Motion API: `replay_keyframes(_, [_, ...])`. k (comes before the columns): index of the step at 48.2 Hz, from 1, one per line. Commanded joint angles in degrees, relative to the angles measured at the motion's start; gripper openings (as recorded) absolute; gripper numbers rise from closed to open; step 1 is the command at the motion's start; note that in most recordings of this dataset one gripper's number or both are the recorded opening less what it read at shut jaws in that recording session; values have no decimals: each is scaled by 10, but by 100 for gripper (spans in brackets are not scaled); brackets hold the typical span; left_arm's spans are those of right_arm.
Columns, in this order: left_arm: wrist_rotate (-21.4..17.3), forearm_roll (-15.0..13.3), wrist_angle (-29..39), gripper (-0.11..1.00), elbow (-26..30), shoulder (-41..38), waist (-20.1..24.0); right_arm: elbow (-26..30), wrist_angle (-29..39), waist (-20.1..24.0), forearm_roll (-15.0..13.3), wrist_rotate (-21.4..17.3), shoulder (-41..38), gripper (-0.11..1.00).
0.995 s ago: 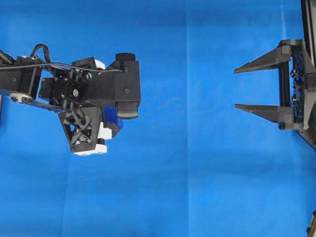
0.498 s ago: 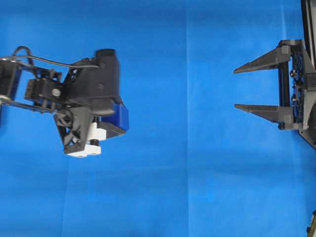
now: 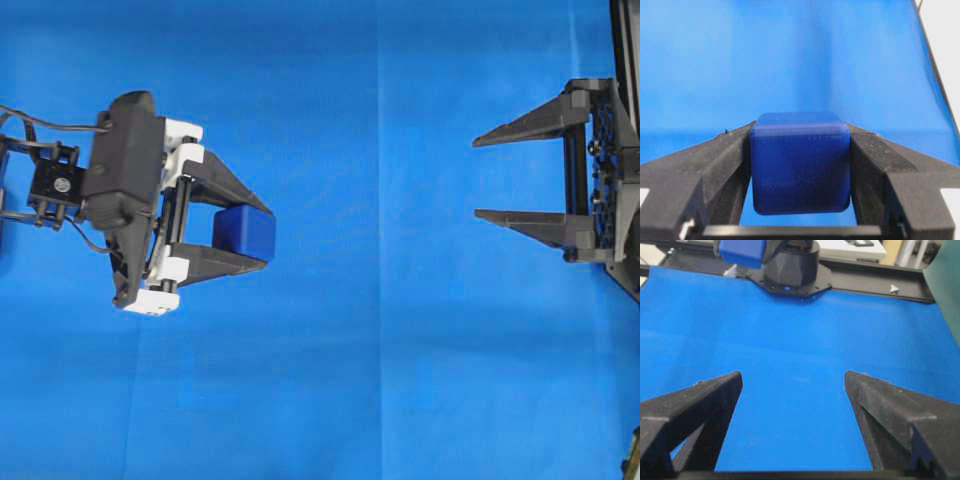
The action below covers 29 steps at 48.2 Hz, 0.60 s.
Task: Handover the blue block to the right arm after grasping it with the left arm, then place it in the designated position.
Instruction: 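Lift the cube and rotate the left gripper to hold it upright, then rotate the right gripper and move it toward the held cube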
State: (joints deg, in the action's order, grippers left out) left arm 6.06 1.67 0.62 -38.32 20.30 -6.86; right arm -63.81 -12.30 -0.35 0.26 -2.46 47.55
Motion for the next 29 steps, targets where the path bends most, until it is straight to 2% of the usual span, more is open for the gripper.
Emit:
replay_keyframes(1, [-19,-3,-47,49,-2,13,3,17,-6,-2,0,0,-2,97])
replay_keyframes(6, [-29,-4,-69,49,-6,10,4,17,-7,-1,0,0,-2,97])
replay_keyframes(29, [-29,-5,-73,49,-7,7,9,17,-6,-1,0,0,-5,97])
